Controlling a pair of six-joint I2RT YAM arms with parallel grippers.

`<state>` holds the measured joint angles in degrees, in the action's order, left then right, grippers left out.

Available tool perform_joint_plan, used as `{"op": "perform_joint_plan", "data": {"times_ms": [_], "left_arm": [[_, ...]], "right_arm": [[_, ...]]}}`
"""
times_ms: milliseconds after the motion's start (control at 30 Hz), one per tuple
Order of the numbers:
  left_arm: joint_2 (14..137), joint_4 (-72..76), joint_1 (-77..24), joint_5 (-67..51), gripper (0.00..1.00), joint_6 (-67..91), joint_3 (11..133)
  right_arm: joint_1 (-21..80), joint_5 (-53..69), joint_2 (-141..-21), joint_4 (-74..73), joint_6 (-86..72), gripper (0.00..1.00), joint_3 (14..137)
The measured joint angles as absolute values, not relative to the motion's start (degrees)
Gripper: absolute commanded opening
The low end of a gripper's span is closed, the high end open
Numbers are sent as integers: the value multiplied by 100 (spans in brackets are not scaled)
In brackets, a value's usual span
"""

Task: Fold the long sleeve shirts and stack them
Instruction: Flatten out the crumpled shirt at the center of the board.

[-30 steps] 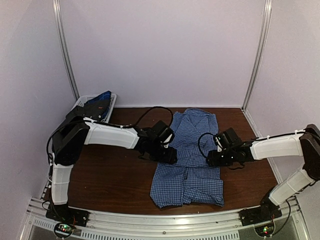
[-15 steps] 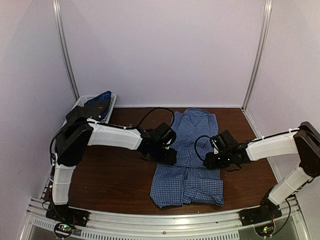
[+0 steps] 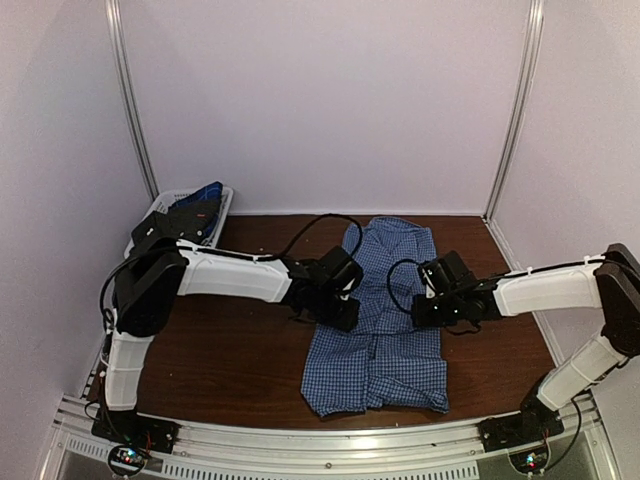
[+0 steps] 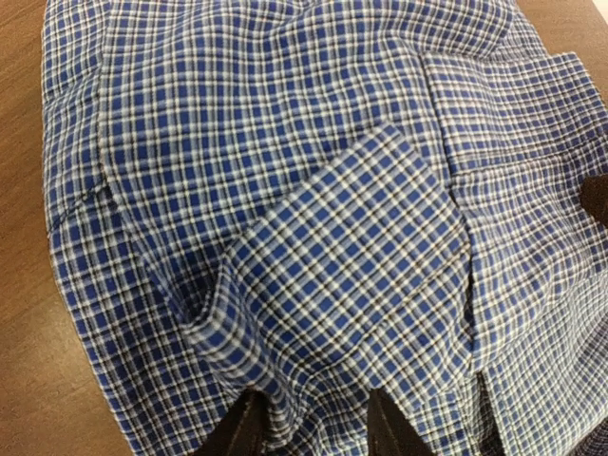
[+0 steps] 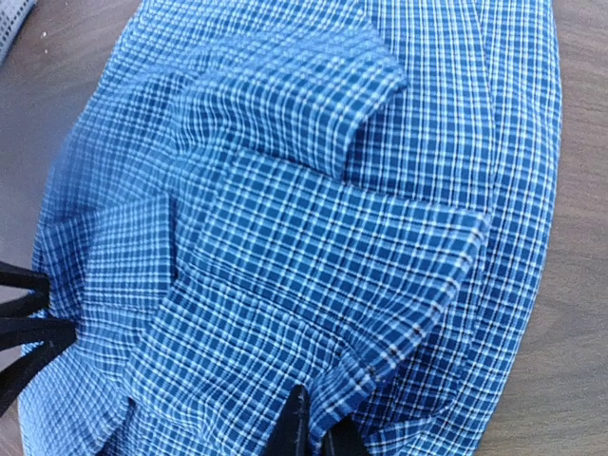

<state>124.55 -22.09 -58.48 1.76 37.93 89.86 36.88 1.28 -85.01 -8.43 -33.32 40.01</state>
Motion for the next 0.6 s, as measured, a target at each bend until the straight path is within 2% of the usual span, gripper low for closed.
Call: {"op": "perform_joint_plan", "data": {"times_ms": [100, 200, 400, 600], "left_arm": [[12460, -2231, -5852, 180, 16, 3758, 9083], [12460, -2241, -5852, 220, 7, 3712, 9155], [12460, -2244, -5854, 316, 0, 3647, 9170], [12460, -2252, -5854, 421, 0, 3607, 9218]], "right_arm": [[3688, 23, -8401, -930, -3323, 3, 4152], [3688, -102, -8300, -1037, -3317, 2, 4331], [3688, -305, -8169, -1205, -3273, 0, 4611], [3688, -429, -8165, -1343, -3238, 0, 4689]]}}
